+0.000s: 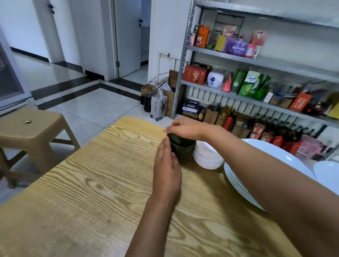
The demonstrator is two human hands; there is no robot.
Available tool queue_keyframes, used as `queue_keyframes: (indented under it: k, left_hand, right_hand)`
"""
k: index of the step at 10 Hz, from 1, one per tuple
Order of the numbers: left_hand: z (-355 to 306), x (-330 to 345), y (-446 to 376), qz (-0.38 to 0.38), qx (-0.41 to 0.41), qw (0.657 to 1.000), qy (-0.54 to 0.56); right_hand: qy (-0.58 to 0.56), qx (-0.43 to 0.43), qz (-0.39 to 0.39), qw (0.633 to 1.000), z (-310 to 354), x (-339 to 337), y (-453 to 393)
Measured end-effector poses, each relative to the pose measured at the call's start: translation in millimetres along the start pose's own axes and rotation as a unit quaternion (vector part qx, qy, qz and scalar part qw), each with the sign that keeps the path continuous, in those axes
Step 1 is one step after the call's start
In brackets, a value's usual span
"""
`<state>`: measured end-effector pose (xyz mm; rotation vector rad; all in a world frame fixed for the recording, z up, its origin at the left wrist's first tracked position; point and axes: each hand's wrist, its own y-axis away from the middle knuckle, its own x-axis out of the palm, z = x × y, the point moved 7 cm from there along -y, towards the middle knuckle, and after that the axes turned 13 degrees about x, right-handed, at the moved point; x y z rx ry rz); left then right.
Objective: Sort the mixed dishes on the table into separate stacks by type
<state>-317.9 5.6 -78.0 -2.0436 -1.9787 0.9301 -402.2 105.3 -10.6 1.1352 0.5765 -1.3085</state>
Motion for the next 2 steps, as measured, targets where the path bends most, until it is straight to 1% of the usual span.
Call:
queue_keyframes:
  k: [1,2]
  left_hand:
    - [-19,-4,-11,-0.005,0.058,0.993,-0.106]
    - [-49,0,-16,0.037,0.112,0.979,-0.168]
  right_hand:
    - [-0.038,-0.051,-0.124,0.99,4,-12,18]
    - [-0.009,-0.135,-0.271,0.953,-2,-28,47]
